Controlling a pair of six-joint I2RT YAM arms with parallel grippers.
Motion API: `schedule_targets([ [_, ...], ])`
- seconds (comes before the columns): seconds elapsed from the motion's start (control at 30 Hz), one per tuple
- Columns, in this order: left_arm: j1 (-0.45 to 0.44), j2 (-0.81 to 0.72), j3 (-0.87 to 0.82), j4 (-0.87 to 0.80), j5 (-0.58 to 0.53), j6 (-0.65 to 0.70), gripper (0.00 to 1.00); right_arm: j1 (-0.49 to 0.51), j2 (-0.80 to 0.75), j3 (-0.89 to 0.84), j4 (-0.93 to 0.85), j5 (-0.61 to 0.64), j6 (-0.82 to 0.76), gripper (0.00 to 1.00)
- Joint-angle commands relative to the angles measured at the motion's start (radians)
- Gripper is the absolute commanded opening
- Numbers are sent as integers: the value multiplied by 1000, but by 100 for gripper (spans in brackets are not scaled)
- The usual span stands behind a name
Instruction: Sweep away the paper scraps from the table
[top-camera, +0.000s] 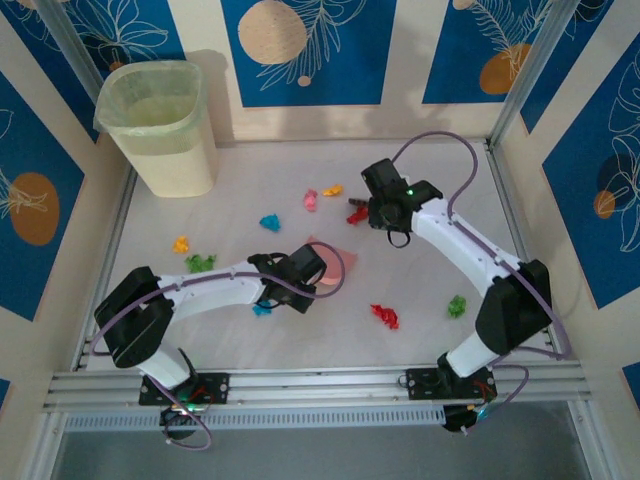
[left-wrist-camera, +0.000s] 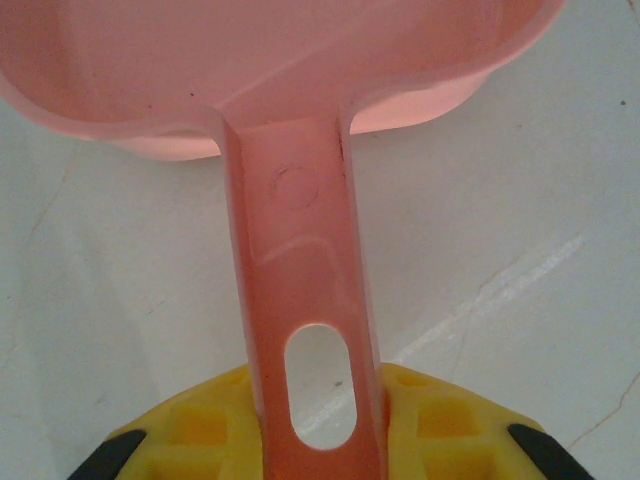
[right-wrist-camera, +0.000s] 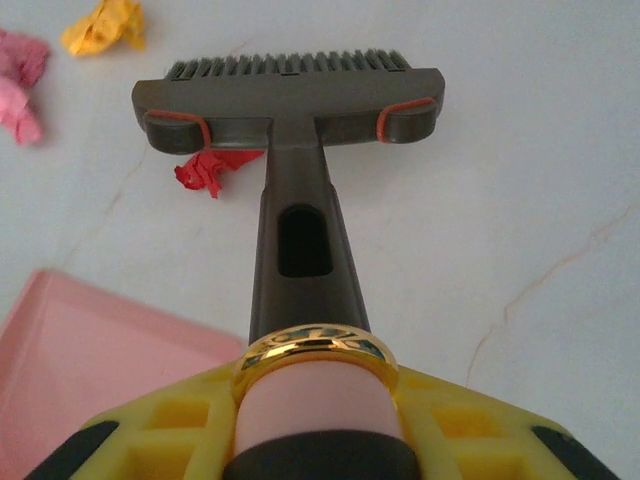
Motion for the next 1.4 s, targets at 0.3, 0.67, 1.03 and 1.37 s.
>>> schedule_targets([
  [0.3,-13,-13,-18,78,54,74,0,87,-325,-179,32,-71,129,0],
  [0.67,-14,3,-11,58,0,96,0,-85,-237,-83,-60,-46,169,0],
  [1.03,-15,-37,-26,52,-87,86,0,-44,-43,75,-182,-16,43,0],
  [1.37,-14,-14,-26,63,-116,90,0,63,-61,10,-269,13,94,0],
])
